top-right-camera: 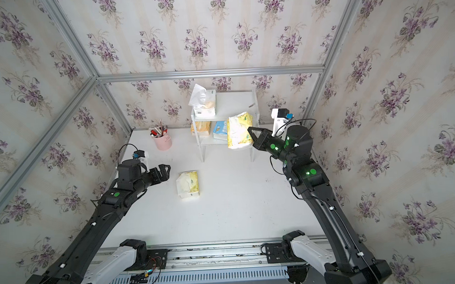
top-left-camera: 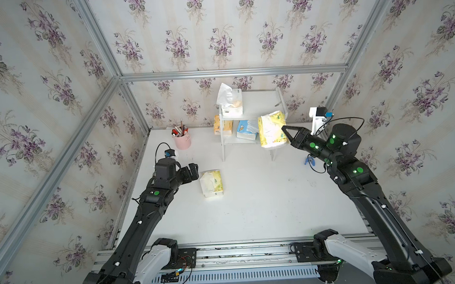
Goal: Remove the tissue boxes from the shelf
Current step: Pick up a box of tissues from the shelf, then place the box of tissues at the center of the board.
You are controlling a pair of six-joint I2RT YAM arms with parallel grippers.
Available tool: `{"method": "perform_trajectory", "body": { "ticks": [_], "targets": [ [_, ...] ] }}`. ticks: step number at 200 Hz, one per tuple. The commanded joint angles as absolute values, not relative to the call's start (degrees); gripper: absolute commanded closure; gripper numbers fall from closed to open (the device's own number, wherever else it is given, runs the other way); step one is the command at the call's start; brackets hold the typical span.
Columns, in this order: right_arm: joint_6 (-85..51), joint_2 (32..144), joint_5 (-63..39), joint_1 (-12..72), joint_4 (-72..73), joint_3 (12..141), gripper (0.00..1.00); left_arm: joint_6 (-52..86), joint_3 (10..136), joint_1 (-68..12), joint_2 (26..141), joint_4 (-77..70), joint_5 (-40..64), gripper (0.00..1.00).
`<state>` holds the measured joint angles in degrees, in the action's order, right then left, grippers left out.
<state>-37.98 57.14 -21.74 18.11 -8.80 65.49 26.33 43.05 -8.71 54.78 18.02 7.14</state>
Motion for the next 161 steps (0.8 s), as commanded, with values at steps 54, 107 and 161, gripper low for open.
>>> {"method": "perform_trajectory", "body": {
  "ticks": [54,107,161],
  "targets": [
    [-55.19,53.37,-17.1,29.16,14.22,38.64,1.0,27.3,43.19,-8.7,54.6,16.48,4.57,0.01],
    [-63.21,63.62,-13.03,36.86,30.77,29.94,1.0,27.95,42.85,-8.7,53.49,17.45,4.39,0.01],
    [-67.86,78.13,-12.69,38.84,45.47,27.32,1.0,28.34,42.66,-8.63,52.99,17.93,4.65,0.01]
  ]
}}
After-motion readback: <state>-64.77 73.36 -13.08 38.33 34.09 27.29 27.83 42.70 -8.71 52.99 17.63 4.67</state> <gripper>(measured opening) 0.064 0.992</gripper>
